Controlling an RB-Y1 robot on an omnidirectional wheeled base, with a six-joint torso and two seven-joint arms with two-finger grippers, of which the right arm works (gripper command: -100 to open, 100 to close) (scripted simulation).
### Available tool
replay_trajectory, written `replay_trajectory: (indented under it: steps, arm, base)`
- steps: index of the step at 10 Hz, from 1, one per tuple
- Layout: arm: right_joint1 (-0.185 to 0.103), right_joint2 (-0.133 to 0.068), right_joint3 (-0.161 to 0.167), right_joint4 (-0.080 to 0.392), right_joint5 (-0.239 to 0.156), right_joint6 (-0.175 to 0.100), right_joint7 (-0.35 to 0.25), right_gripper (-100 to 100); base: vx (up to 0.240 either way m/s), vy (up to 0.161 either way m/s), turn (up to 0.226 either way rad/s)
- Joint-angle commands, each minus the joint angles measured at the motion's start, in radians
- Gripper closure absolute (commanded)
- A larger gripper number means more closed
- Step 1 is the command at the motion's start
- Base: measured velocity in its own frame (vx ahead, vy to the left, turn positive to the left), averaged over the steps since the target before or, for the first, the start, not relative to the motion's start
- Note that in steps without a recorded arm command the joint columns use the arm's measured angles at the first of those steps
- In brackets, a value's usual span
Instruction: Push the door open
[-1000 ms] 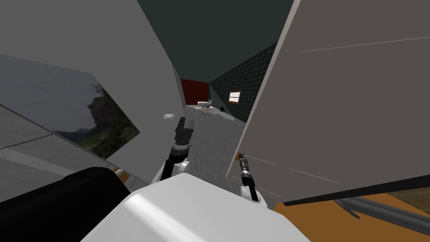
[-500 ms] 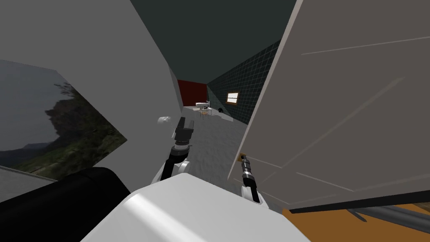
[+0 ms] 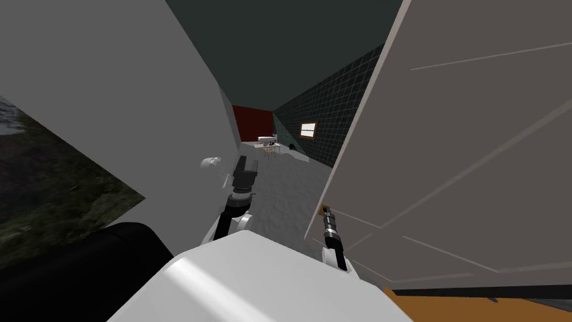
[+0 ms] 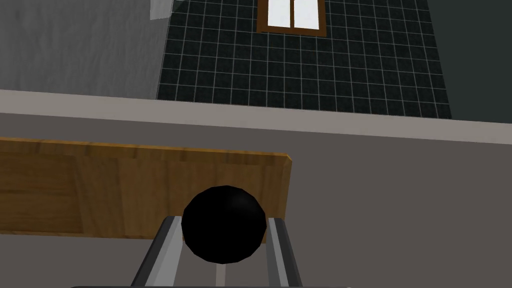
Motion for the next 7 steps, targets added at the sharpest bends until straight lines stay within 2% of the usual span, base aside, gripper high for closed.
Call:
replay_trajectory:
  steps: [1,4,5,7]
  arm:
    - [-0.006,-0.018,-0.02,-0.002,-0.011,-0.002,0.005,100]
    - [-0.005,-0.029,-0.062,-0.004,-0.034,-0.001,0.019,100]
    - [-0.005,-0.029,-0.062,-0.004,-0.034,-0.001,0.019,100]
    - [-0.005,-0.023,-0.091,-0.005,-0.051,0.0,0.028,100]
  base:
    - [0.207,0.094,-0.052]
    - [0.236,0.09,-0.076]
    - [0.184,0.056,-0.03]
    - [0.216,0.065,-0.07]
